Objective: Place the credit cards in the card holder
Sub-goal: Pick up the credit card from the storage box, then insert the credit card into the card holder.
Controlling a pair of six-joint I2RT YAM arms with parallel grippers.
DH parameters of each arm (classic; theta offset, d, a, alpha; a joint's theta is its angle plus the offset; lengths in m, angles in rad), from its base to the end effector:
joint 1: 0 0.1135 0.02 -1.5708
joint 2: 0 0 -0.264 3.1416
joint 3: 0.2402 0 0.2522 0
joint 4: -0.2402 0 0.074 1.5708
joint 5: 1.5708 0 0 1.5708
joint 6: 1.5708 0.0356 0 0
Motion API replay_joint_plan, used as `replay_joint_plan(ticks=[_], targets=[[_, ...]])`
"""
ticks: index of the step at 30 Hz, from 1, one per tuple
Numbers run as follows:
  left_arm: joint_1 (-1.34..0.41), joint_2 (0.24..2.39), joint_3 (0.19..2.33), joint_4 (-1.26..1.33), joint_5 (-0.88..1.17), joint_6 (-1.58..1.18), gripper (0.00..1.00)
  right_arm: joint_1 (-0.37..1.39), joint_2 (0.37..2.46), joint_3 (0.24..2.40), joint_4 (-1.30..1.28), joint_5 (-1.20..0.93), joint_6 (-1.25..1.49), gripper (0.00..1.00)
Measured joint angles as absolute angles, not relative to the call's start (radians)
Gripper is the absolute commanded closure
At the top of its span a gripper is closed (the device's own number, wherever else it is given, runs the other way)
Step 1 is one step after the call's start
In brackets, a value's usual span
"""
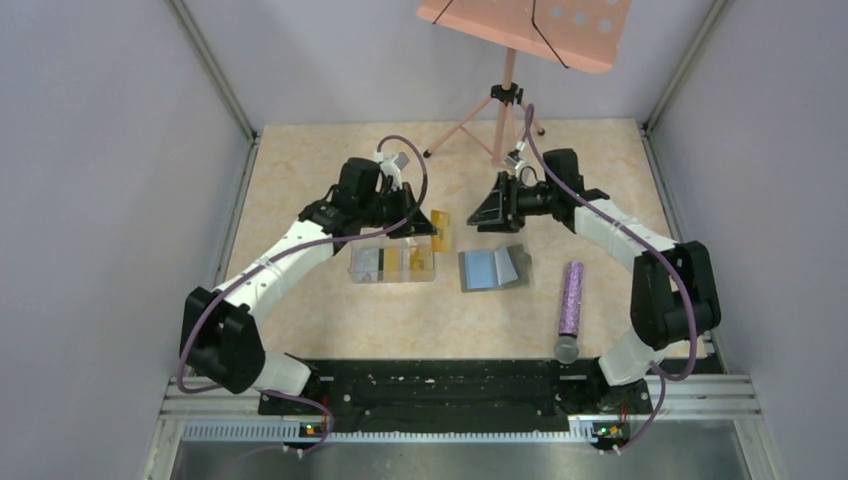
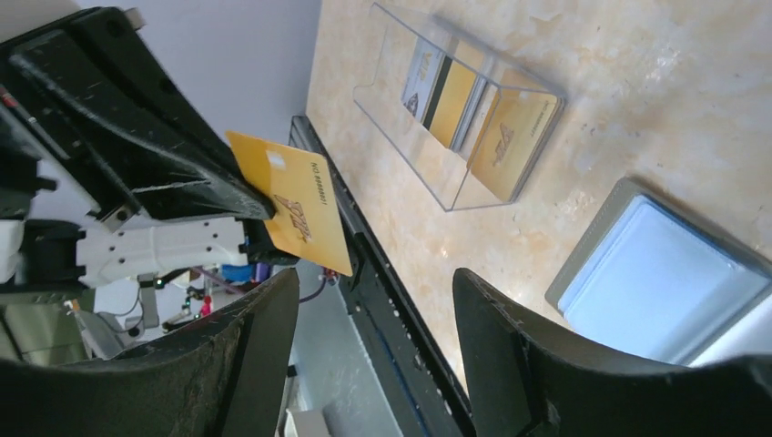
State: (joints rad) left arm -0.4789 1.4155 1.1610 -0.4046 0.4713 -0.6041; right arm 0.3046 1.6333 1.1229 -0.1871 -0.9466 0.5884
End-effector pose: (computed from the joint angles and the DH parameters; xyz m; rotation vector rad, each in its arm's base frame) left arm 0.2720 -0.1595 0.3060 0.1300 2.3792 -1.0849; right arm 0.3273 0.1332 0.2488 -0.2192 2.3576 1.5278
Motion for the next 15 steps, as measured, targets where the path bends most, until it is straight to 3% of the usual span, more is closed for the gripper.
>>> replay_joint_plan(ticks=[11, 15], targets=[[-0.479, 1.441, 1.072, -0.027, 0.756, -0.790, 1.00, 0.265, 1.550, 0.916, 0.201, -1.161, 0.807, 0.49], [-0.479, 1.450, 1.072, 0.016, 0.780, -0.815, 1.00, 0.266, 1.550, 0.887, 0.332, -1.188, 0.908, 0.59]])
